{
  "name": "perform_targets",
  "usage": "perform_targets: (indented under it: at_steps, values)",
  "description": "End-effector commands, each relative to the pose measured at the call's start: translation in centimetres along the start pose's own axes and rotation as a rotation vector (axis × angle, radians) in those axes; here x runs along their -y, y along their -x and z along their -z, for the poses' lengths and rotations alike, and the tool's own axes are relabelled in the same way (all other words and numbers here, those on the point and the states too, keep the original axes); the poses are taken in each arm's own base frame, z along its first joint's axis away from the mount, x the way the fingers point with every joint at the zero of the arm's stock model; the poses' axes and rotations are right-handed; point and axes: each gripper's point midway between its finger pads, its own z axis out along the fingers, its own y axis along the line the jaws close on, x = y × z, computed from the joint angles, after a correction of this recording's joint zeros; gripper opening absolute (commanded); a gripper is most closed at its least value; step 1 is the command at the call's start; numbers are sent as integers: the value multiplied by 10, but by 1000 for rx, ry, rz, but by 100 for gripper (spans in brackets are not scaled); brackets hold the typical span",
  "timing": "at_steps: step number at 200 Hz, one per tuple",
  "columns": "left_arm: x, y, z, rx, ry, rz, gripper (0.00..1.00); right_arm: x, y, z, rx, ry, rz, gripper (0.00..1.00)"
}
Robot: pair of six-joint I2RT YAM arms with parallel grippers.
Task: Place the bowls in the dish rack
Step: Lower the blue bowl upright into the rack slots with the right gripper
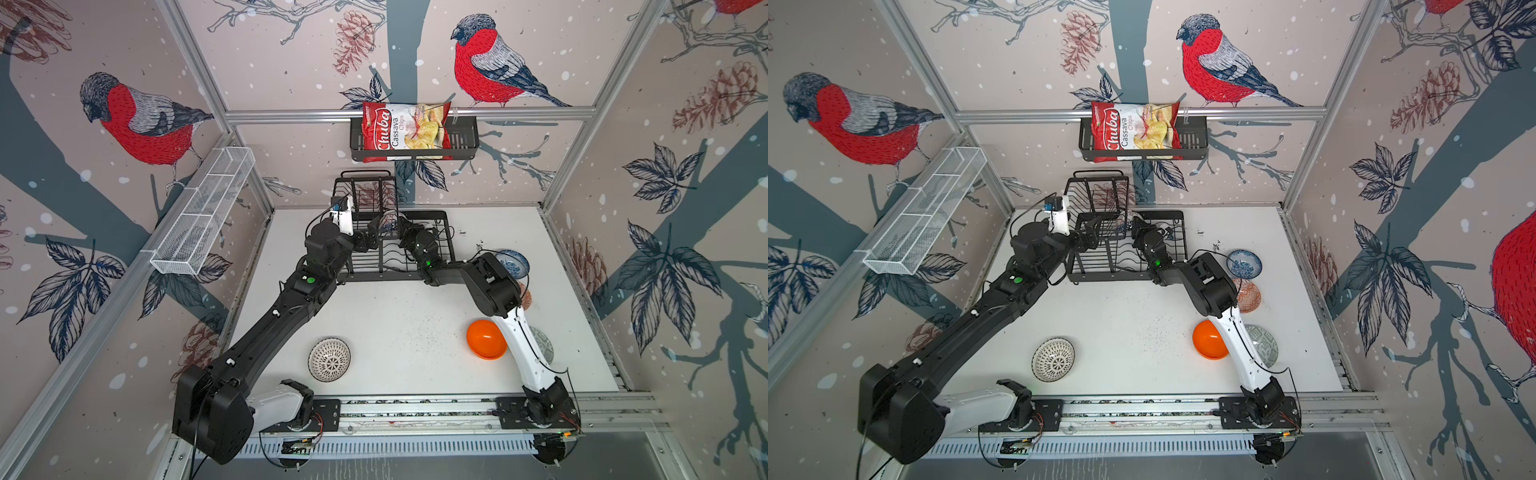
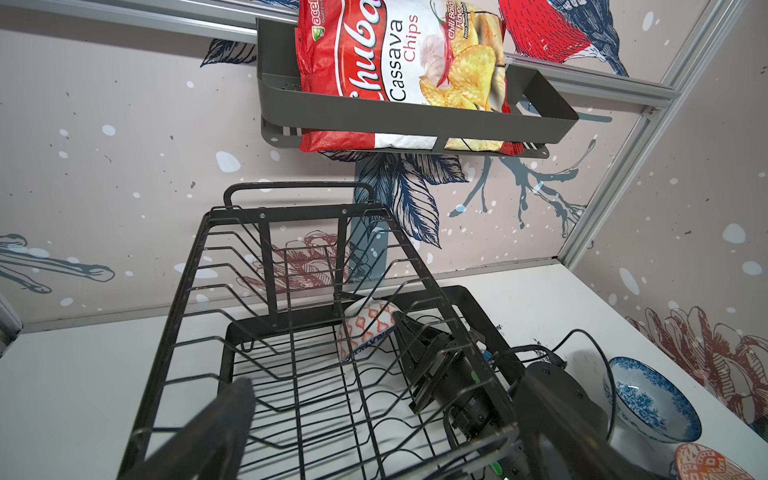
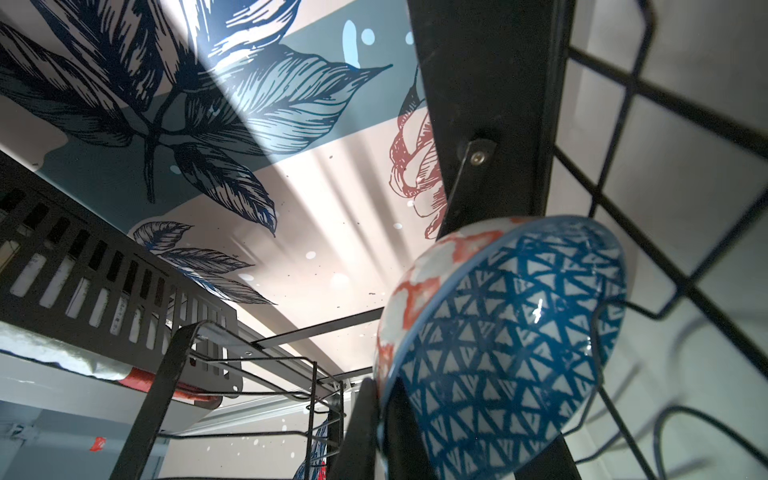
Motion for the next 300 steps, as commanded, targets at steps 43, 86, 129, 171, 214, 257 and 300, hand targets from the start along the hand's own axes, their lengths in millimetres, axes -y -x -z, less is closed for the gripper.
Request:
perform_targets:
  at_steps: [43,86,129,171,214,257,300]
  values:
    - [2,9,0,31,-15,11,97,2,-3,1,-4,-8,-44,12]
    - [1,9,0,32,-16,11,97,-4,-3,1,-6,0,-40,13]
    - [1,9,0,30,-13,11,97,-13,-3,2,-16,11,-32,17]
    - [0,10,0,32,-13,11,97,-28,1,4,-14,24,-11,21]
    - [-1,11,0,35,-12,13,97,-38,2,6,-21,34,-3,23]
    - [-3,11,0,35,-7,20,97,-49,6,16,-16,28,36,27]
    - [-5,10,0,27,-3,31,97,-58,20,36,-13,-27,107,32]
